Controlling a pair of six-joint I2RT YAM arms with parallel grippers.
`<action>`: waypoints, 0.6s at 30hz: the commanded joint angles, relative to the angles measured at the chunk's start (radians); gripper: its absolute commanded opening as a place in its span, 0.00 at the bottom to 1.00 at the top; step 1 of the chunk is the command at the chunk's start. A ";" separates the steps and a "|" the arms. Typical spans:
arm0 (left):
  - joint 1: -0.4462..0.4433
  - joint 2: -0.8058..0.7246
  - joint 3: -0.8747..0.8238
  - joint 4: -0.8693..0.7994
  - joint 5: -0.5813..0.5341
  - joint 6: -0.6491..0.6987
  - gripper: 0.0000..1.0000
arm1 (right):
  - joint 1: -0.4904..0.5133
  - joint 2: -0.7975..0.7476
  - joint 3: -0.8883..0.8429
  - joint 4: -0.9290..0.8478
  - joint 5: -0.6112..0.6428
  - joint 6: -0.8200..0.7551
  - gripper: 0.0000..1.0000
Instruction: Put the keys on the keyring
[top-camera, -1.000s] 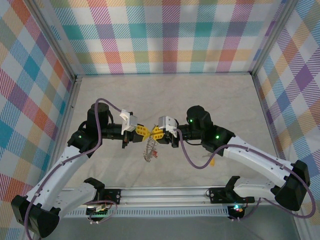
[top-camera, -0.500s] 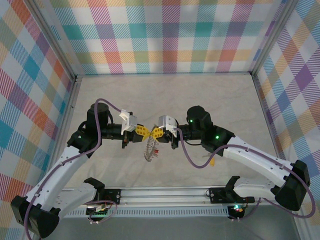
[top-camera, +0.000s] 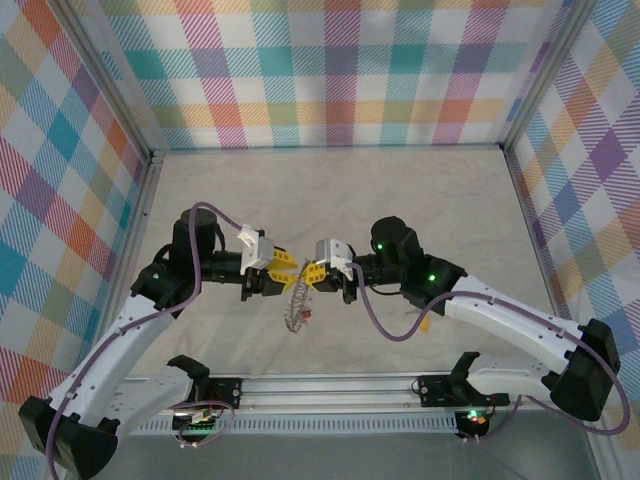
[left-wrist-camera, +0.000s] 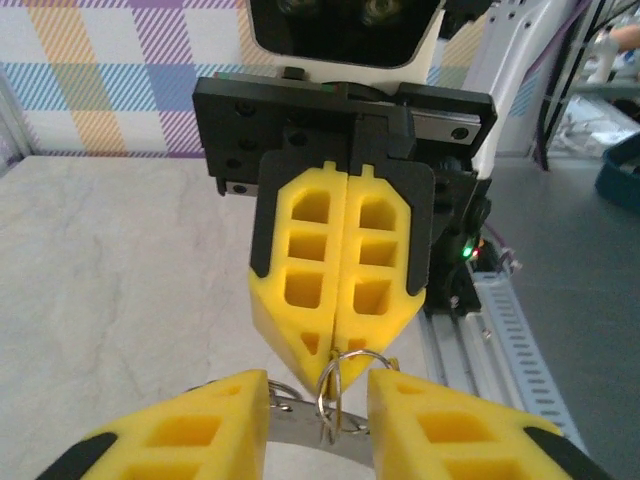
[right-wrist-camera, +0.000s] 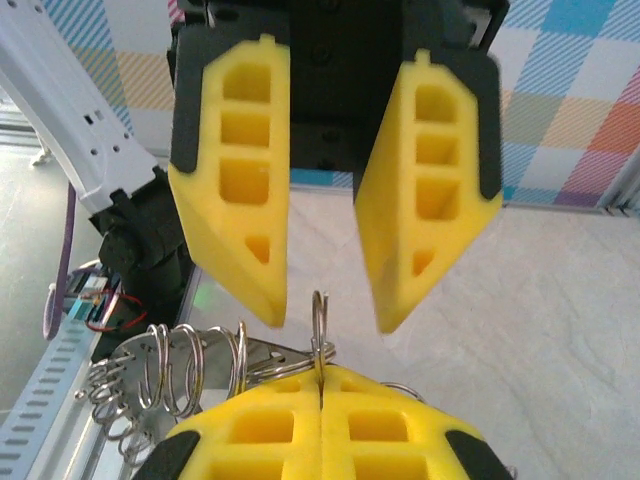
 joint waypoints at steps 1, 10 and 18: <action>-0.011 -0.026 0.047 -0.086 -0.059 0.073 0.35 | 0.005 0.021 0.088 -0.124 0.002 -0.073 0.00; -0.011 -0.017 0.035 -0.198 -0.101 0.162 0.35 | 0.005 0.059 0.150 -0.218 0.003 -0.053 0.00; -0.011 -0.012 0.017 -0.151 -0.086 0.132 0.36 | 0.005 0.075 0.157 -0.208 0.004 -0.019 0.00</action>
